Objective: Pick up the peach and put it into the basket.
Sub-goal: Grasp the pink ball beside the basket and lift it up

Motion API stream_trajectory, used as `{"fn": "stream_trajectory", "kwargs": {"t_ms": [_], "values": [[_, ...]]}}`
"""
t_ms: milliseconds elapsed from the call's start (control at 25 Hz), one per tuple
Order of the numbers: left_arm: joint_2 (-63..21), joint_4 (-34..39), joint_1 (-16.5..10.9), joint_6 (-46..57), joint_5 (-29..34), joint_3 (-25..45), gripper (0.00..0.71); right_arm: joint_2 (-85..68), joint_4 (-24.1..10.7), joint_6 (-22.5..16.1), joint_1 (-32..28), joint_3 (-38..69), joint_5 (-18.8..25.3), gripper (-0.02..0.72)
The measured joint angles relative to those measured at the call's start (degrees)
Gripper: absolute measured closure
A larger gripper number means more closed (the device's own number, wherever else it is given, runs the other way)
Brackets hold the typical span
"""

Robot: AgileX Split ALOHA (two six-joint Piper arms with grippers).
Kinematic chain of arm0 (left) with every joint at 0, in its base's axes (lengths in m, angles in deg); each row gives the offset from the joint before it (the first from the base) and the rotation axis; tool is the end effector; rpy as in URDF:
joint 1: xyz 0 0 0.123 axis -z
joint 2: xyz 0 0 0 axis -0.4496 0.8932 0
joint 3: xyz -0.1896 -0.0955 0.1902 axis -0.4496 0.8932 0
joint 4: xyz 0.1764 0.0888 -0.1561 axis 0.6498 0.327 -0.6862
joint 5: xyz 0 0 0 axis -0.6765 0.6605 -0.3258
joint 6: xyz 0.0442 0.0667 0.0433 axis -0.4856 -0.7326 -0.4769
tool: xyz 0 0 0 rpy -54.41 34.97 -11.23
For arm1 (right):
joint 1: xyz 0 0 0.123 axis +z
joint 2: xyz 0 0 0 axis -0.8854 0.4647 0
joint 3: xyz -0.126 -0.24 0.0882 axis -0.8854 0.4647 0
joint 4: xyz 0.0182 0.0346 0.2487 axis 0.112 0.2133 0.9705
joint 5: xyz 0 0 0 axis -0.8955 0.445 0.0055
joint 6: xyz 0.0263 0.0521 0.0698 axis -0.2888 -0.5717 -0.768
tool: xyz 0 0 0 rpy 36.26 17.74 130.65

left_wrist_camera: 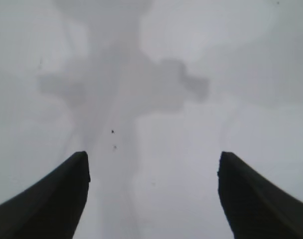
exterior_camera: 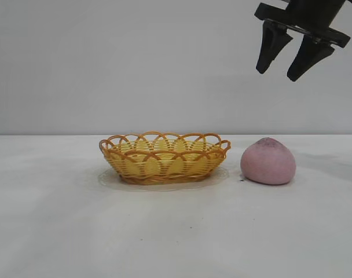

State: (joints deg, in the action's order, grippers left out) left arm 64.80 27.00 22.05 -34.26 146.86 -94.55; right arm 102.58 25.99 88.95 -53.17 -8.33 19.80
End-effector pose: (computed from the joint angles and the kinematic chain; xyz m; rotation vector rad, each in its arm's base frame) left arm 0.3395 0.0283 0.2681 0.0572 3.0305 0.0268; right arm 0.4222 0.0982 0.2361 -0.5015 2.5508 0.4450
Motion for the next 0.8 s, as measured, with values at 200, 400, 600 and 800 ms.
{"fn": "stream_trajectory", "kwargs": {"t_ms": [200,400,600,800], "values": [[-10.1,-1.98,0.0,0.0,0.0,9.71,0.191,0.0,0.0,0.0,0.0,0.0,-0.02,0.239],[-23.28,-2.38,0.0,0.0,-2.0,21.04,0.191,0.0,0.0,0.0,0.0,0.0,-0.02,0.239],[-38.15,-2.51,0.0,0.0,-6.53,31.85,0.191,0.0,0.0,0.0,0.0,0.0,-0.02,0.239],[-51.86,-2.79,0.0,0.0,-7.67,40.38,0.191,0.0,0.0,0.0,0.0,0.0,-0.02,0.239]]}}
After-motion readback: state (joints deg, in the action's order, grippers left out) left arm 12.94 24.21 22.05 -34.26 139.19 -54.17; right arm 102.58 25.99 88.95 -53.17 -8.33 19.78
